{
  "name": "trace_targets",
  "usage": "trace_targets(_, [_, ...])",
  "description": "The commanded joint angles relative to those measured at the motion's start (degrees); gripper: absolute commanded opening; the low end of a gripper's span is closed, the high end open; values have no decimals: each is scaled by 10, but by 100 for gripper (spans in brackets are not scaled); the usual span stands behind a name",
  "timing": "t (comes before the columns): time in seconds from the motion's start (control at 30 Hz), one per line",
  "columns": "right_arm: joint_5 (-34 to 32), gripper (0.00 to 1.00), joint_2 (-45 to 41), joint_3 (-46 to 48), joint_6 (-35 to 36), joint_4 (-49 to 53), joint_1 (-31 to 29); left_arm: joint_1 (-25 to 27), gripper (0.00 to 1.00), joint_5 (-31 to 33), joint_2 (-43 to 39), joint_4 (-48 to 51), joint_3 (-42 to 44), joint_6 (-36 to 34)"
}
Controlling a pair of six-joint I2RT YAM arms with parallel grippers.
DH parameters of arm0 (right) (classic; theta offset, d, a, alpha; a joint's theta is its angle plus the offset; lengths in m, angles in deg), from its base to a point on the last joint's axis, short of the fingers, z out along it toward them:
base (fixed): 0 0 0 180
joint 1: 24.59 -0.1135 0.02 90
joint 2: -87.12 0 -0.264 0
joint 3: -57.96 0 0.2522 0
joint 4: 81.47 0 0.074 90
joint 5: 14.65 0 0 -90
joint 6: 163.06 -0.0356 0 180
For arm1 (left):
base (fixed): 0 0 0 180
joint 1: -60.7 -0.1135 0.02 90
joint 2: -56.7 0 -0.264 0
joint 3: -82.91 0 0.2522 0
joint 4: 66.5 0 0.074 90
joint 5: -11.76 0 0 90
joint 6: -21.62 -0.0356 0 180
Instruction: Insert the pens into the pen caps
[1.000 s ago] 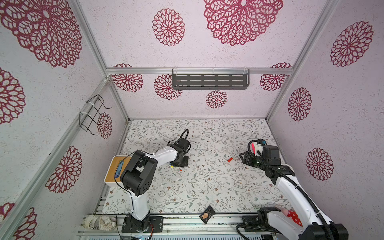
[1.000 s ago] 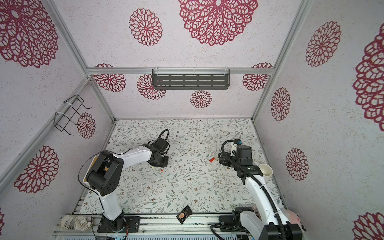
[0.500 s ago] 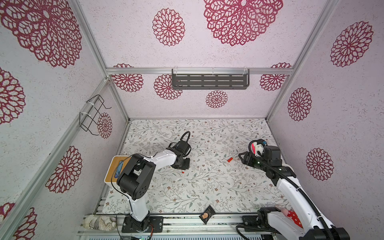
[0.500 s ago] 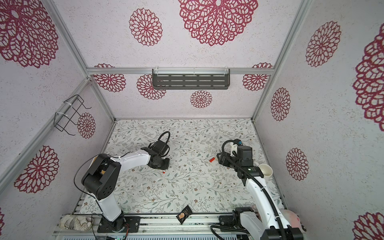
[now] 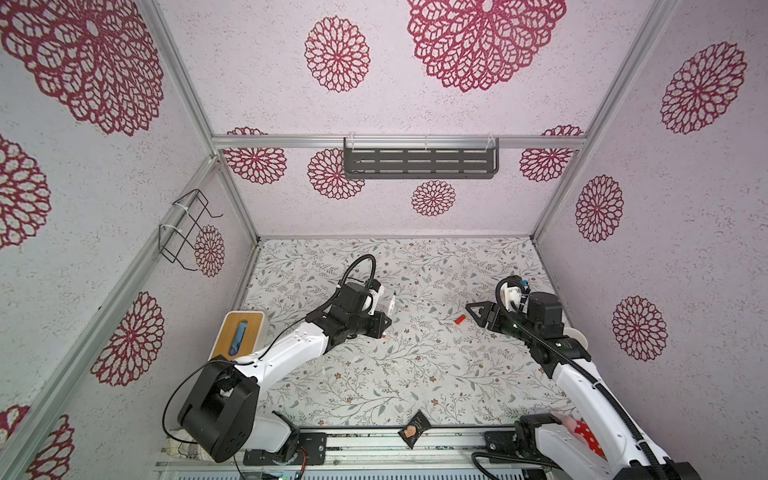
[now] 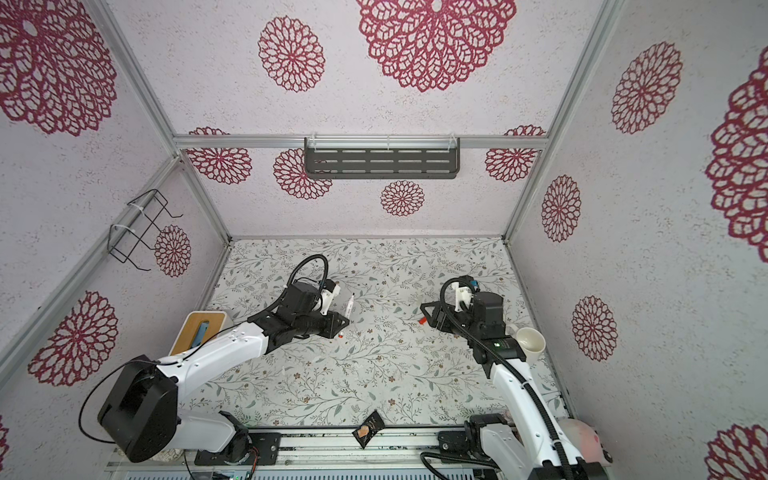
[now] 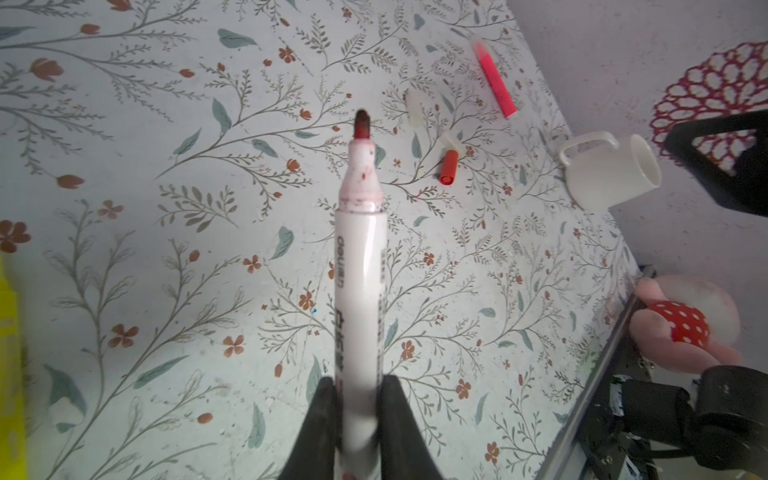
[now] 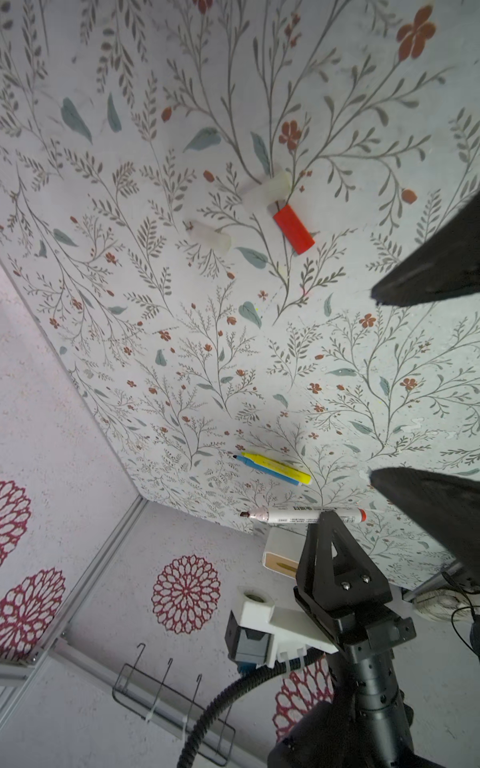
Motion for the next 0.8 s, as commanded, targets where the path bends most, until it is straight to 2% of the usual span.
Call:
trace_targets(0.0, [33, 66, 8, -6, -14, -66, -43, 12, 0, -43, -26, -60, 15, -11])
trace_targets(0.13, [46, 66, 40, -26, -13, -103, -107, 20, 0, -56, -51, -81, 26, -7])
trace_targets(0.3, [53, 67, 83, -47, -12, -140, -158, 29, 0, -66, -80, -107, 43, 6])
trace_targets(0.77, [38, 67, 134, -93, -13, -191, -242, 50, 1, -77, -109, -150, 65, 26])
